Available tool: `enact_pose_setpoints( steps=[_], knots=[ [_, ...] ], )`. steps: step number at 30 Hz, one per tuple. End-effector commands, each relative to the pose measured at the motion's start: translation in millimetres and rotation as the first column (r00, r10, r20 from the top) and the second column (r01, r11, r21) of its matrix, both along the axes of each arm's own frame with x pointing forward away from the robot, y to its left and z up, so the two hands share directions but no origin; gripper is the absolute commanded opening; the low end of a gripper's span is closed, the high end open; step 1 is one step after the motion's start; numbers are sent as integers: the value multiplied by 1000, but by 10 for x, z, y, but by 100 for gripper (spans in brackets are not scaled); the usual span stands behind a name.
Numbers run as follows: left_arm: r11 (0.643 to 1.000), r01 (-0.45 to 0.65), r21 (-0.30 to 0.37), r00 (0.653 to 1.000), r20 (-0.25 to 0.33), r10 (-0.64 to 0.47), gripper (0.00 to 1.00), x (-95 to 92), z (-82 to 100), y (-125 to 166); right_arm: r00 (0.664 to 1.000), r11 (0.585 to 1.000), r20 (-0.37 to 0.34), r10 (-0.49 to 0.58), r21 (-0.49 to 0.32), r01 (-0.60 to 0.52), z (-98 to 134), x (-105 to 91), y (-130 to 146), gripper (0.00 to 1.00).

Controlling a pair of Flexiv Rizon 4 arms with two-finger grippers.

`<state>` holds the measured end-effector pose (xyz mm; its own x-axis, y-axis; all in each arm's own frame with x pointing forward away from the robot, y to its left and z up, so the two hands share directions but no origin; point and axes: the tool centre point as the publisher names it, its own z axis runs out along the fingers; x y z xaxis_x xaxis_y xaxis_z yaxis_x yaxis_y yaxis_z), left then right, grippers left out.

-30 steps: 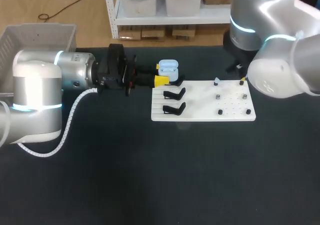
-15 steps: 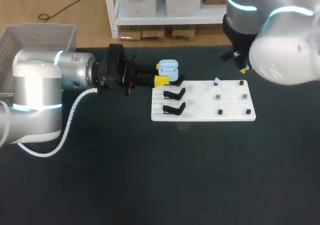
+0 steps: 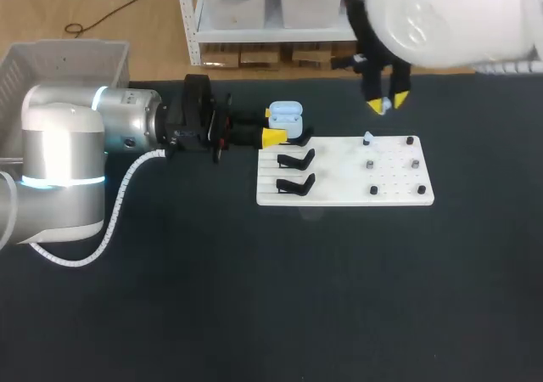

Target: Pick up each earbud case from the left stands, insert the matching earbuds, close the lid, and place the case in the box.

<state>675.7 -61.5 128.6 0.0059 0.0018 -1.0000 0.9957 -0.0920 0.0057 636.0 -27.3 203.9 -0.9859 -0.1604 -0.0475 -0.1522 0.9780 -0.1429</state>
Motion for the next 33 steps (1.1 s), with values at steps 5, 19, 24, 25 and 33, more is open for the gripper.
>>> enact_pose_setpoints(
  steps=[5, 19, 24, 25, 33],
  knots=[
    [1000, -1, -3, 1000, 2, 1, 0, 0, -12, 0, 1000, 1000, -14, -1, 20, 2, 6, -48, 227, 0],
    [1000, 10, 12, 1000, 28, -10, 0, -12, -22, -10, 1000, 1000, -14, 8, 17, -8, 32, -71, 252, 0],
    [1000, 23, 16, 998, 55, -24, 0, -28, -37, -31, 1000, 1000, 9, -6, -15, 6, 58, -72, 411, 0],
    [1000, 23, 17, 998, 58, -24, 0, -28, -44, -34, 1000, 1000, 13, -14, -19, 14, 65, -74, 447, 0],
    [1000, 1, 14, 998, 62, -2, 0, -15, -64, -19, 989, 988, 7, -151, -24, 151, 86, -40, 676, 0]
  ],
)
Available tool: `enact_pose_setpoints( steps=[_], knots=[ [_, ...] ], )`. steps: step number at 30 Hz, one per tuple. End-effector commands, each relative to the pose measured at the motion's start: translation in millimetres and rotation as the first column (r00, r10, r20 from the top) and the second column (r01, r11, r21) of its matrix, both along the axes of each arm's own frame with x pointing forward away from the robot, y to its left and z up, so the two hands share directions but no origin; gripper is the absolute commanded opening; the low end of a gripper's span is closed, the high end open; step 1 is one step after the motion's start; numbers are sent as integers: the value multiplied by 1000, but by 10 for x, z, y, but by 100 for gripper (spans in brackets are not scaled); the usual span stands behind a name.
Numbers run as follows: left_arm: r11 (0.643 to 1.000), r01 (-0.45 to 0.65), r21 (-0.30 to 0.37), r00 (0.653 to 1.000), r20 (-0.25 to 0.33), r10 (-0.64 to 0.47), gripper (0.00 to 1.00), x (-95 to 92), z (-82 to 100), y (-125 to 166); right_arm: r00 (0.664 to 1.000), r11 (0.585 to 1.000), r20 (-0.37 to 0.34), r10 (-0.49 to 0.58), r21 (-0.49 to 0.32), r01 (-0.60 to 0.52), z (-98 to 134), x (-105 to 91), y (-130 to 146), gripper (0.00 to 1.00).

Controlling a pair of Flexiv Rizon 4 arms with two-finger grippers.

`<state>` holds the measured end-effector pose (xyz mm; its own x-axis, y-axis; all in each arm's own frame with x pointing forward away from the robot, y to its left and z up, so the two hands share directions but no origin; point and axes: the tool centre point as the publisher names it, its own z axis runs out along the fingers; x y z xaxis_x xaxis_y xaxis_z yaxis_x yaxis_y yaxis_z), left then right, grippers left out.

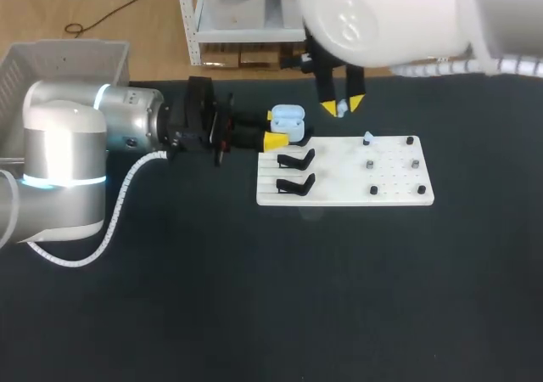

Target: Pick up each earbud case from the left stands, insert the matching earbuds, close the lid, and place the case in the box.

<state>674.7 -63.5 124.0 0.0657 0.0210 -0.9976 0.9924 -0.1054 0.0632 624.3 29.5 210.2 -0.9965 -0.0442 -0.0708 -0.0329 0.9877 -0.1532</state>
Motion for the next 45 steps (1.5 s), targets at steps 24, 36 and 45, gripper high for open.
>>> enact_pose_setpoints(
  steps=[24, 36, 45],
  knots=[
    [1000, -18, -16, 1000, 4, 18, 0, -6, -13, -42, 980, 982, -67, -185, 12, 186, -3, 217, 337, 0],
    [1000, -18, -16, 1000, 4, 18, 0, -6, -13, -42, 966, 968, -68, -249, -1, 250, -14, 270, 417, 0],
    [1000, -18, -16, 1000, 4, 18, 0, -6, -13, -42, 912, 915, -102, -398, 26, 403, -47, 393, 510, 0]
  ],
)
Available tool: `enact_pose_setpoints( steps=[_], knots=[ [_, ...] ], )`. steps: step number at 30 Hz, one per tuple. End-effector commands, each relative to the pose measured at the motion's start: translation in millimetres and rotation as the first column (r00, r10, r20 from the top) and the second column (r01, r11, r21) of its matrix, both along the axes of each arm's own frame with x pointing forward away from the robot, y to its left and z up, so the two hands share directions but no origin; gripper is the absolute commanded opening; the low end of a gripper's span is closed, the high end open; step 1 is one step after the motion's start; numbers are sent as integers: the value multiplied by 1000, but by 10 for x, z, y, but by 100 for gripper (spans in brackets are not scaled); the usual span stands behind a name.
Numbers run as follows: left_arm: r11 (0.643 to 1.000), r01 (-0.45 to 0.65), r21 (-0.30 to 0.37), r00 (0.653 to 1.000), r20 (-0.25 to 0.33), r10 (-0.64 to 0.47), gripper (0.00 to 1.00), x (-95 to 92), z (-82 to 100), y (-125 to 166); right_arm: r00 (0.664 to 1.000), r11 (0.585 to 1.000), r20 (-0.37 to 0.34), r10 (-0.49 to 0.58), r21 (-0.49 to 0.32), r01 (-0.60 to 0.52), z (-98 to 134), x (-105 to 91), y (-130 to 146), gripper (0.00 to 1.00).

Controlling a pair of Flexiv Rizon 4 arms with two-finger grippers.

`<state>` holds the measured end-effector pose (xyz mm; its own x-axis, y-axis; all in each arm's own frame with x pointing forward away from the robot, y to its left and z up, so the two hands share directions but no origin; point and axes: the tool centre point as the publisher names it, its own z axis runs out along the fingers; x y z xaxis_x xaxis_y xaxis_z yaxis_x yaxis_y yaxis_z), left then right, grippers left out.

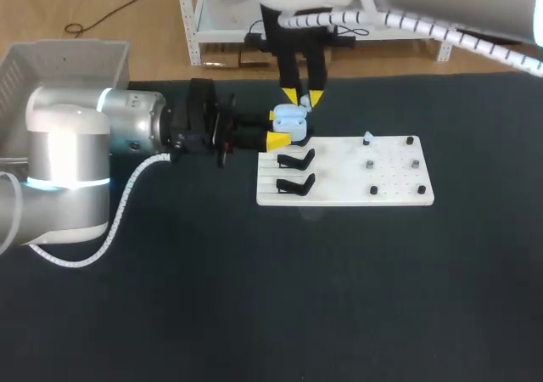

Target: Pick up each earbud case from the left stands, insert the matching earbuds, close the lid, and place the case in the box.

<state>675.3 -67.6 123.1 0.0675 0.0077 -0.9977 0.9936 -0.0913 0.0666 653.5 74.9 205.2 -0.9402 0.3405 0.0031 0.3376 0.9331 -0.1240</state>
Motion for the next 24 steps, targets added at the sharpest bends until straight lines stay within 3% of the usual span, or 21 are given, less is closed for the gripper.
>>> enact_pose_setpoints(
  steps=[1, 10, 24],
  knots=[
    [1000, -5, -2, 1000, 2, 5, 0, -12, -5, -2, 999, 1000, -26, -29, 7, 29, 5, 104, 69, 0],
    [1000, -5, -2, 1000, 2, 5, 0, -12, -5, -2, 992, 995, -78, -101, 0, 102, -105, 105, 88, 0],
    [1000, -5, -2, 1000, 2, 5, 0, -12, -5, -2, 990, 994, -84, -111, 6, 112, -178, 99, 95, 0]
  ],
)
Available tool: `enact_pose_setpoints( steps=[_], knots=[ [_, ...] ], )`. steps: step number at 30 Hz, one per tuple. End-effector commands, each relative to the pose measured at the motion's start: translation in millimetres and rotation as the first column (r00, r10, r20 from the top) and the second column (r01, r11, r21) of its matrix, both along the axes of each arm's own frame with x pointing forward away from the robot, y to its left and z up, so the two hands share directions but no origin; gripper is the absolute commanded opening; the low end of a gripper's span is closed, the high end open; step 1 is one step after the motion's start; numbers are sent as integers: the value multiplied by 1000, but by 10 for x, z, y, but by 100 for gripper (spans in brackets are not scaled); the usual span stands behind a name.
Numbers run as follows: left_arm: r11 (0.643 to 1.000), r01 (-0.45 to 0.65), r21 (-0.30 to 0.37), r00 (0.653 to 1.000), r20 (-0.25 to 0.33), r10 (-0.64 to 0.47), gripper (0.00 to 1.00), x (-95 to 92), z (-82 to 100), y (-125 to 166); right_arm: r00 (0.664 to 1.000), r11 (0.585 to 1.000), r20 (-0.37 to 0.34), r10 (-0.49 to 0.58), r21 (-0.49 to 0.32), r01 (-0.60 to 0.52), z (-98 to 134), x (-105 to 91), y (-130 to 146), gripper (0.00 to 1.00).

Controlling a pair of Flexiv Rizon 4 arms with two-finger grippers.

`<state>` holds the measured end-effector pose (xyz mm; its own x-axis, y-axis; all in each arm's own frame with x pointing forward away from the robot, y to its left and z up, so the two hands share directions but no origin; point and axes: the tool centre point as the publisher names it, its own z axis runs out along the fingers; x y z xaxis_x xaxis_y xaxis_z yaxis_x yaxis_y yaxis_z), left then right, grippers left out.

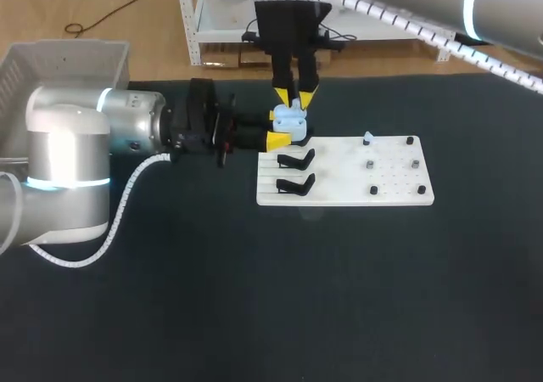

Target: Pick up each earbud case from the left stands, insert the matching earbuds, close the lid, and place the case in the box.

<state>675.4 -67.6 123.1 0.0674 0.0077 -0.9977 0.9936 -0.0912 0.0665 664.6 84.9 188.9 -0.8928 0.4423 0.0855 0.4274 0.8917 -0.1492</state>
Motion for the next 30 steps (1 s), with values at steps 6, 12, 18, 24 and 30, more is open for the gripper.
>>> enact_pose_setpoints(
  steps=[6, 12, 18, 24, 30],
  knots=[
    [1000, -5, -2, 1000, 3, 5, 0, -12, -5, -1, 1000, 1000, -5, -3, 1, 3, -42, -22, 4, 0],
    [1000, -5, -2, 1000, 3, 5, 0, -12, -5, -1, 1000, 1000, -10, -3, -3, 3, -64, -41, 11, 0],
    [1000, -5, -2, 1000, 3, 5, 0, -12, -5, -1, 1000, 1000, -6, 8, -8, -8, -88, -56, 27, 0],
    [1000, -5, -2, 1000, 3, 5, 0, -12, -5, -1, 1000, 1000, -6, 13, -18, -13, -114, -65, 32, 0],
    [1000, -5, -2, 1000, 3, 5, 0, -12, -5, -1, 1000, 999, 2, 27, -34, -27, -142, -65, 41, 0]
  ],
)
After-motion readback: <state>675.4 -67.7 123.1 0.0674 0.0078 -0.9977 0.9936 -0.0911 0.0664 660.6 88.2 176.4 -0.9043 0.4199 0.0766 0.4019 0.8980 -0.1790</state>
